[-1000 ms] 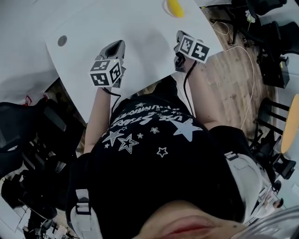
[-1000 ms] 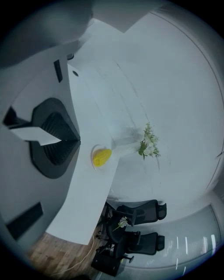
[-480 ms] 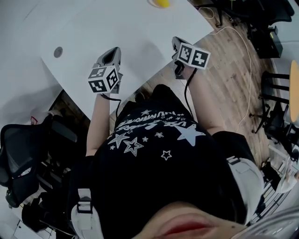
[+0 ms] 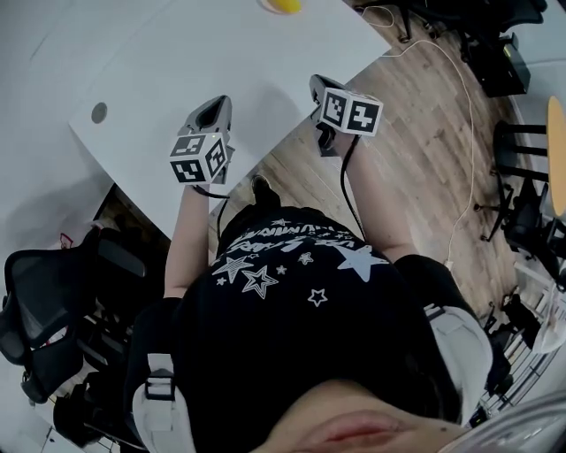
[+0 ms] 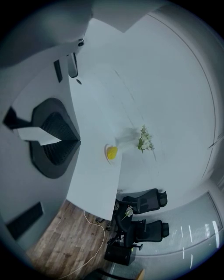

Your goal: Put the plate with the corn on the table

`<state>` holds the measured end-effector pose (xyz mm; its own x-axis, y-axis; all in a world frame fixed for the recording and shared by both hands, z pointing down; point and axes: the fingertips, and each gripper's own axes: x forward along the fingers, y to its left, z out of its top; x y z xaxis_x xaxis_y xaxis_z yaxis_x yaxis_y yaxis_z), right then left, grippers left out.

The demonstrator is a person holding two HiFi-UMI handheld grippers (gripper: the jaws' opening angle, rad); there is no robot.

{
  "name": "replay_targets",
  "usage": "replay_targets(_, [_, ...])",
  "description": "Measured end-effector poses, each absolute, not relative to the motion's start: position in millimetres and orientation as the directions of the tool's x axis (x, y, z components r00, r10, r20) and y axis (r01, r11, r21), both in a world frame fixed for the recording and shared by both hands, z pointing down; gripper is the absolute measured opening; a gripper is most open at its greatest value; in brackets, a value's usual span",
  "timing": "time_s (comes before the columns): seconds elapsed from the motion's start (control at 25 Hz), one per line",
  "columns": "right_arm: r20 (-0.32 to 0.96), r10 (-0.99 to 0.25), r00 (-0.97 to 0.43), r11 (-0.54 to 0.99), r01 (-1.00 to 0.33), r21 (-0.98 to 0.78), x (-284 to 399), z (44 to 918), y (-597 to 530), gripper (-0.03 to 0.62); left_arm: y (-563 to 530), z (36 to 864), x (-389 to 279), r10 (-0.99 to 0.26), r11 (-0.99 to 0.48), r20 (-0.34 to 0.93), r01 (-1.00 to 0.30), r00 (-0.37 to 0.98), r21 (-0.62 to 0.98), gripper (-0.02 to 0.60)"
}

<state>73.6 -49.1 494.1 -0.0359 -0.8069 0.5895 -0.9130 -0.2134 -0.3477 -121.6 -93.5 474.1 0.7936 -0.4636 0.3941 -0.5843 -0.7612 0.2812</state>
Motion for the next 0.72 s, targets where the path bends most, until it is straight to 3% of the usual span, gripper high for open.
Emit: replay_targets(0.72, [0.546,-0.834,-0.076,-0.159,-0.915,-0.371,57.9,469.0,83.2,0.006,43.5,448.8,-117.5,-0.471,-0.772,0.378,-0.58,0.797,0.26,0.005])
